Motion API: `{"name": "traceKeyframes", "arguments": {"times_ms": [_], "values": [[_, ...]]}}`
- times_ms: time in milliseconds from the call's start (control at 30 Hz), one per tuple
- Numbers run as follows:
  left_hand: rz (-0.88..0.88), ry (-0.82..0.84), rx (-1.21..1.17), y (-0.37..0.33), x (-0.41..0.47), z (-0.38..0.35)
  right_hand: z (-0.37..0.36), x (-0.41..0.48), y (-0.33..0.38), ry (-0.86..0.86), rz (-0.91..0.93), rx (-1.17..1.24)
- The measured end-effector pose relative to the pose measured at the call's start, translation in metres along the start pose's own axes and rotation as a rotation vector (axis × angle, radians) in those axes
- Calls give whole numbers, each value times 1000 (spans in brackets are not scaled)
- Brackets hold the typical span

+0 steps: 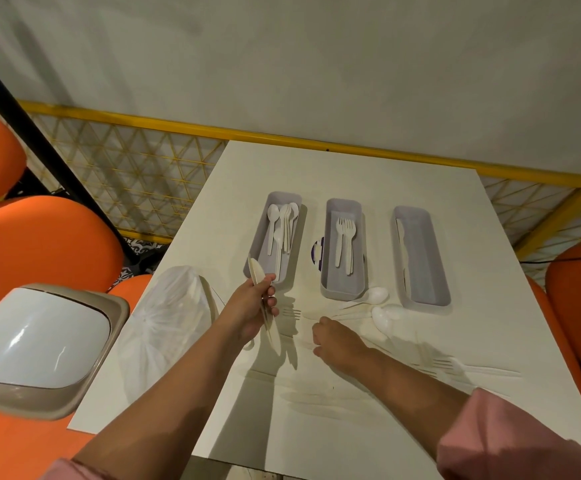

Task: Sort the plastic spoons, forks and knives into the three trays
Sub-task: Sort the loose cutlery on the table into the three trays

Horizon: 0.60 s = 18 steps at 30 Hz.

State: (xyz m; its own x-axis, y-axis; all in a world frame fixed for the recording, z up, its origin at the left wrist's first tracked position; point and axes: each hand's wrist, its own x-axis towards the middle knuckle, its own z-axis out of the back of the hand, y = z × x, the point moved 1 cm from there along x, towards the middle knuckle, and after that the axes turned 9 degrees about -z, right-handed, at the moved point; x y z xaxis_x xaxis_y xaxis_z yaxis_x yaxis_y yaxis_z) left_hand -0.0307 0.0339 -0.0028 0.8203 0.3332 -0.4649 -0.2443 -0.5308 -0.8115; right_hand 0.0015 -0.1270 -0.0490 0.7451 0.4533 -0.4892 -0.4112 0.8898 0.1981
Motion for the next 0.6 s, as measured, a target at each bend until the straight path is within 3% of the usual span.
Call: {"name": "traceKeyframes", "arguments": {"times_ms": [167,467,600], "values": [[17,-11,-4,4,0,3,-2,-2,0,5,3,-1],[24,-33,-45,9,-3,1,29,-2,16,-169,-49,751],[22,27,-37,10,-6,-6,45,-9,27,-189,17,873]]}}
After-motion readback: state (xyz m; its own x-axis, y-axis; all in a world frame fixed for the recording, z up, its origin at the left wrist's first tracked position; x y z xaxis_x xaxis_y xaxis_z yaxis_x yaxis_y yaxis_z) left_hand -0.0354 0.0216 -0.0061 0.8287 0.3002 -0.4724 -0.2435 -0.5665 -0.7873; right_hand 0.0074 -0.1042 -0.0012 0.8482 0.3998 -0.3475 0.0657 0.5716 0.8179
